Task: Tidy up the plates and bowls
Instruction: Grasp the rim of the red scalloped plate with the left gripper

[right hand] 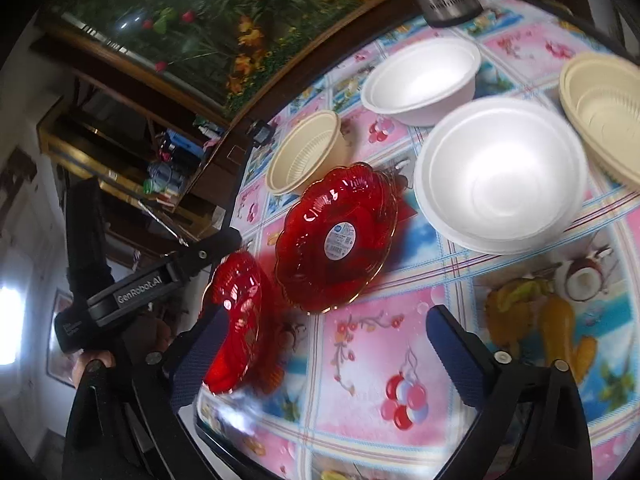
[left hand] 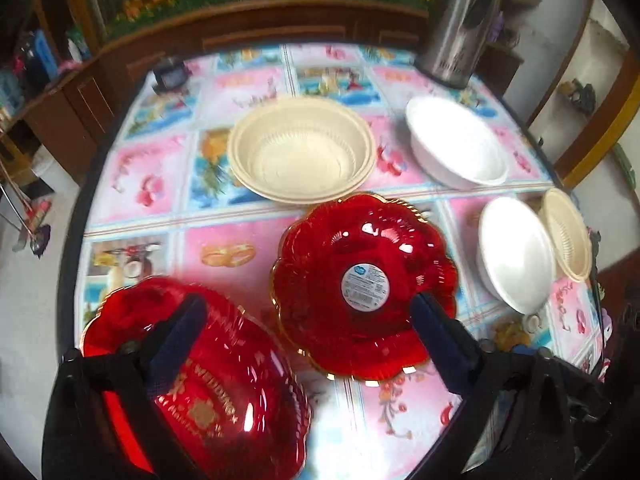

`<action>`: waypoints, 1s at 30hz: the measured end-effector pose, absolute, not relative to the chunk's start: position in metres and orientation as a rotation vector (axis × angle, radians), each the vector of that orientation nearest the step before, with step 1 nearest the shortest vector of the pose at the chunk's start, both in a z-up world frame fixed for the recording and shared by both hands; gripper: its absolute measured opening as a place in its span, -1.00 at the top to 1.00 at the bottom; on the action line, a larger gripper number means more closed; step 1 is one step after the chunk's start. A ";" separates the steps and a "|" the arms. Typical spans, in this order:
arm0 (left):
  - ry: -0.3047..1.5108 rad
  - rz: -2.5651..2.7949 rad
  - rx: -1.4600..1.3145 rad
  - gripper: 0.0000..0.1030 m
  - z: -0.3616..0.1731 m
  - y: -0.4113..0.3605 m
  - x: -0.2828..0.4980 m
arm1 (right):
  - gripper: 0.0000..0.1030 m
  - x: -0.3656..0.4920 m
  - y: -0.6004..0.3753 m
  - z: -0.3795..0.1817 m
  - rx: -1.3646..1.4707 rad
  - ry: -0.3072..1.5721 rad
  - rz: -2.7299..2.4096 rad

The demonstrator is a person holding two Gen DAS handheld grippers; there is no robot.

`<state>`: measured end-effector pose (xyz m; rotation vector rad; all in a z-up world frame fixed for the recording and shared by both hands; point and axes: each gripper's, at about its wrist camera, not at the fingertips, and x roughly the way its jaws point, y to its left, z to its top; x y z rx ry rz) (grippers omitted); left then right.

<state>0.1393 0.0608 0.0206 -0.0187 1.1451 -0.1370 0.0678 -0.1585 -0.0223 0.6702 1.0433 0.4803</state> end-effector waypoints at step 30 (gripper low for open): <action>1.228 -0.185 -0.002 1.00 -0.005 0.036 0.142 | 0.83 0.111 -0.127 -0.043 0.508 1.117 0.388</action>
